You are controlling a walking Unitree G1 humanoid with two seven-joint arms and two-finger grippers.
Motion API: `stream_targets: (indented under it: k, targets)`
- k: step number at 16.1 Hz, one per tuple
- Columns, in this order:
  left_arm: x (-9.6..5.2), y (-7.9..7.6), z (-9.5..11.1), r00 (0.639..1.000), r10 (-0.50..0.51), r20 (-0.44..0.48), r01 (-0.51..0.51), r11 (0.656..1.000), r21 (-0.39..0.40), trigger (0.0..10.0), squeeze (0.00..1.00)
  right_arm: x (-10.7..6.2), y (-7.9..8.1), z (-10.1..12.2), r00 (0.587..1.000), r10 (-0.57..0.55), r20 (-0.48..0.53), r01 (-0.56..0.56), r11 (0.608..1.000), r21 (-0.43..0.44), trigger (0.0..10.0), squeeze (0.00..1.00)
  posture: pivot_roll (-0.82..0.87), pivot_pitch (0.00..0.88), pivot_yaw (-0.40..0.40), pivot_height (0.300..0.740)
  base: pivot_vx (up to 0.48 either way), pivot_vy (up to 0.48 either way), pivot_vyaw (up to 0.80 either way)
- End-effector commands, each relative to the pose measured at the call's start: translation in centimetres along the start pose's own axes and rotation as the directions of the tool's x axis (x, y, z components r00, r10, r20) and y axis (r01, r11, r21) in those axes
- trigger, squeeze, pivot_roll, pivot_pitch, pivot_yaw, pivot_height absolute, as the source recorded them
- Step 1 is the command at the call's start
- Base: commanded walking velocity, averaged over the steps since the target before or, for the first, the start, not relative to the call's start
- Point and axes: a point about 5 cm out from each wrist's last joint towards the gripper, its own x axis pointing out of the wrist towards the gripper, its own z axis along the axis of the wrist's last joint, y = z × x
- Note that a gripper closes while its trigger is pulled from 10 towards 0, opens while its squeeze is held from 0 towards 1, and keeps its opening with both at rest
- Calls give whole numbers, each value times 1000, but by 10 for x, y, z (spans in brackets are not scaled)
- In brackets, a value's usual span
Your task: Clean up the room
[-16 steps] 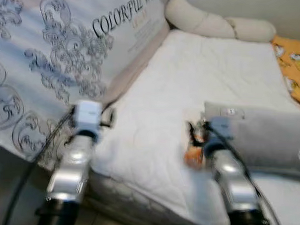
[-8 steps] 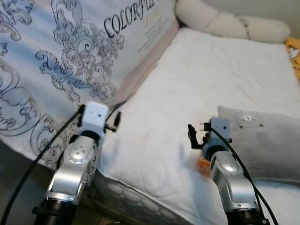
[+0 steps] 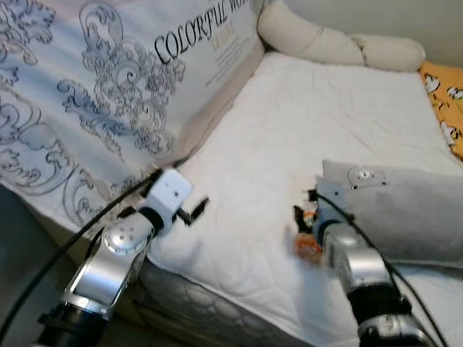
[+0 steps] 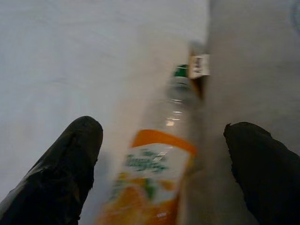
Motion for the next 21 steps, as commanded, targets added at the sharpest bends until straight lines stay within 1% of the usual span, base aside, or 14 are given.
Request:
stream_targets:
  k: [1,2,3,4,5,6,8,10,11,12,13,18,21]
  targets:
    - [-4,-6,1,996,-86,-11,86,996,17,10000,0,5,-6,2,999,-36,-23,36,999,-2,10000,0,60,0,22,740,0,0,0]
    - [-5,-7,0,994,-105,-14,105,994,17,10000,0,6,-8,0,998,-46,-35,46,999,-7,10000,0,60,0,22,740,0,0,0]
    - [-7,-9,-1,987,-159,-22,160,987,23,10000,0,7,-8,-7,996,-40,-85,41,999,18,10000,0,61,0,22,740,0,0,0]
    - [-8,-10,-1,982,-187,-24,188,981,37,10000,0,9,-4,-17,990,5,-138,2,998,55,10000,0,60,0,26,740,0,0,0]
    - [-8,-9,-1,981,-191,-22,192,981,42,10000,0,9,-2,-22,987,25,-161,-12,997,80,10000,0,59,0,27,740,0,0,0]
    - [-8,-9,0,980,-198,-20,199,979,45,10000,0,10,-1,-26,983,43,-180,-22,993,118,10000,0,57,0,30,740,0,0,0]
    - [-8,-8,3,975,-222,-14,222,974,51,10000,0,11,2,-39,973,87,-212,-37,973,229,10000,0,62,0,36,740,0,0,0]
    - [-7,-7,5,973,-232,-17,232,971,55,10000,0,11,-1,-45,968,72,-241,-20,977,214,10000,0,65,0,40,740,0,0,0]
    - [-7,-6,5,972,-235,-17,235,970,56,10000,0,12,-3,-48,965,66,-252,-7,974,228,10000,0,65,0,40,740,0,0,0]
    - [-7,-6,6,971,-238,-18,239,969,57,10000,0,12,-4,-48,965,64,-256,1,969,245,2078,0,68,0,40,740,0,0,0]
    - [-7,-5,6,970,-241,-20,242,969,57,10000,0,12,-5,-48,964,66,-256,2,966,257,0,0,68,0,40,740,0,0,0]
    - [-8,-5,5,964,-263,-35,264,962,64,10000,0,12,-5,-54,959,75,-272,4,959,282,0,0,70,0,39,740,0,0,0]
    - [-8,-4,4,964,-265,-38,267,962,65,10000,0,13,-4,-49,966,95,-242,-25,960,278,0,0,67,0,38,740,0,0,0]
